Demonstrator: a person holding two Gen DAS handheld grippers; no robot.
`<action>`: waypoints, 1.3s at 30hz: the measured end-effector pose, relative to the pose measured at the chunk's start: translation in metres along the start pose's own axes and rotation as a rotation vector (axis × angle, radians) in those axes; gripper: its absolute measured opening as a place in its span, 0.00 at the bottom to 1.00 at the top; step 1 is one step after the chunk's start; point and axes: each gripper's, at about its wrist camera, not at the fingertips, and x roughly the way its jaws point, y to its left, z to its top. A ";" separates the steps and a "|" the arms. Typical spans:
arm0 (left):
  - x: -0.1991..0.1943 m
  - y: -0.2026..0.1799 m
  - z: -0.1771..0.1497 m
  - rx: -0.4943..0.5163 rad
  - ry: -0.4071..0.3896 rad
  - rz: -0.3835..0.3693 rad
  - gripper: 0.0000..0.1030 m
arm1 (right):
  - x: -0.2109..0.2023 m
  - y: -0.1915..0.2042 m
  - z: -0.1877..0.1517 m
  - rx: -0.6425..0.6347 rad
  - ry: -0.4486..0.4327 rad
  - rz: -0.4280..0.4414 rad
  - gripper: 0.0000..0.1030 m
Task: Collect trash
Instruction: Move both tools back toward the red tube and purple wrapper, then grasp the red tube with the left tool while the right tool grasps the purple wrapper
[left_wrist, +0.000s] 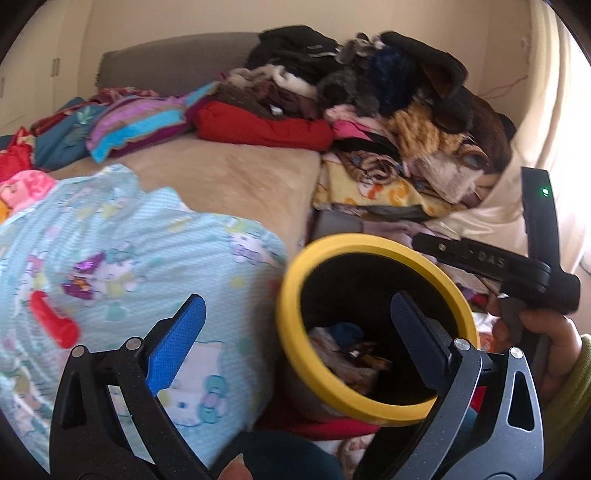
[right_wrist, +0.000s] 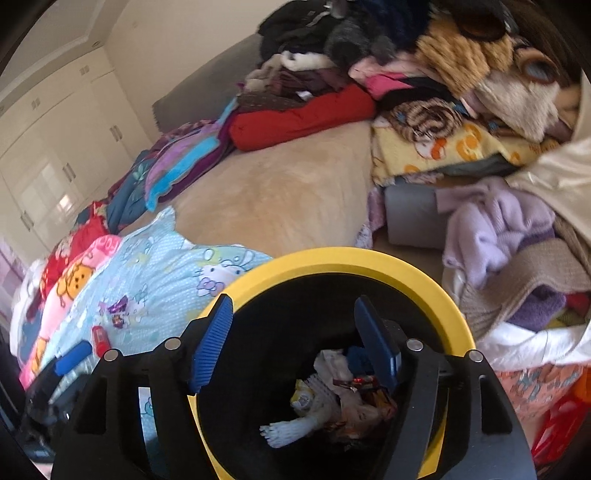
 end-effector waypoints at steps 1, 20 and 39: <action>-0.003 0.005 0.001 -0.003 -0.008 0.015 0.89 | 0.000 0.004 0.000 -0.008 -0.001 0.002 0.64; -0.048 0.131 -0.009 -0.252 -0.093 0.228 0.89 | 0.031 0.119 -0.003 -0.211 0.023 0.109 0.71; -0.050 0.226 -0.051 -0.535 -0.061 0.210 0.70 | 0.161 0.275 -0.002 -0.252 0.241 0.248 0.71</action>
